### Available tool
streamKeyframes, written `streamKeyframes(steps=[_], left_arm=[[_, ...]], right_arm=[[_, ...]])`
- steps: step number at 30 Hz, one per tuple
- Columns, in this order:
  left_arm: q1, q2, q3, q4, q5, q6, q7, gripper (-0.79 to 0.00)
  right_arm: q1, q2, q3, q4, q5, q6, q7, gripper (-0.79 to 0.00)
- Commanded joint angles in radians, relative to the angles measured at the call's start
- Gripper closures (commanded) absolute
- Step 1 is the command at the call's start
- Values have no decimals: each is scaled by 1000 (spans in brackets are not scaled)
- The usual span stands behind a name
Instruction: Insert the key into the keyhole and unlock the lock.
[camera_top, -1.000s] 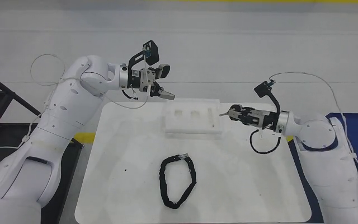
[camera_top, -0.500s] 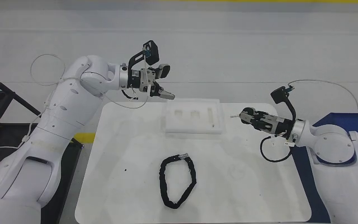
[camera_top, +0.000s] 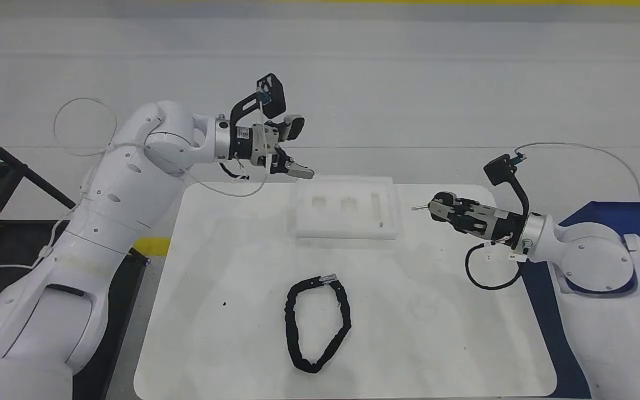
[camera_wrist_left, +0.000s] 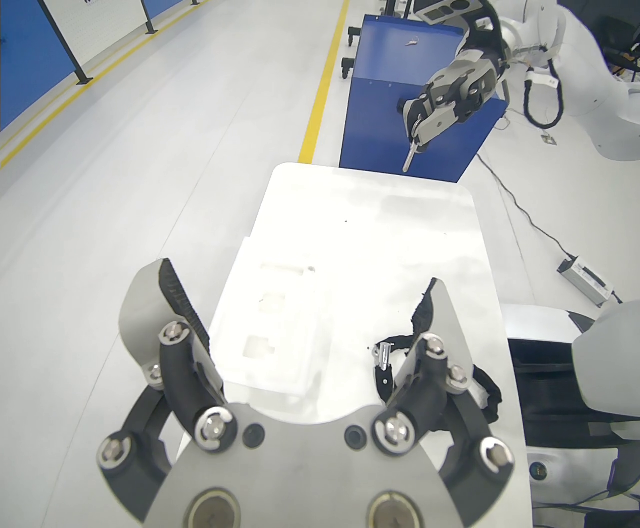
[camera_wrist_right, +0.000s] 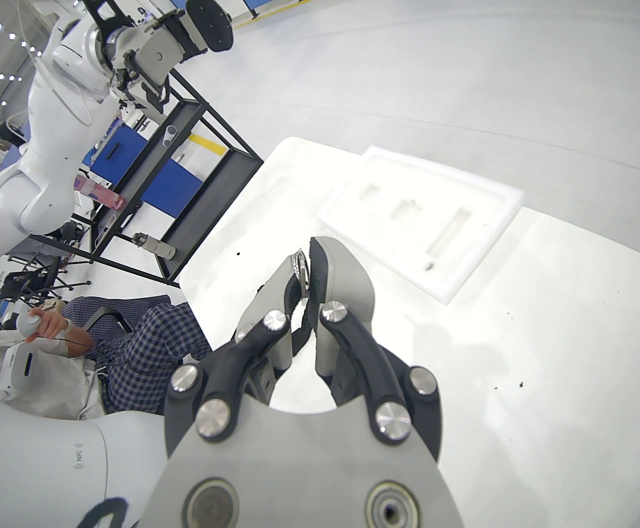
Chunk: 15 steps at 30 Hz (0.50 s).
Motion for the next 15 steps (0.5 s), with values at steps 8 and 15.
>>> streamKeyframes(steps=[8, 15], left_arm=[[140, -3, 55, -56, 281, 42, 85, -785], [170, -31, 114, 12, 297, -4, 123, -785]], right_arm=[[0, 0, 0, 0, 0, 0, 0, 0], [0, 0, 0, 0, 0, 0, 0, 0]])
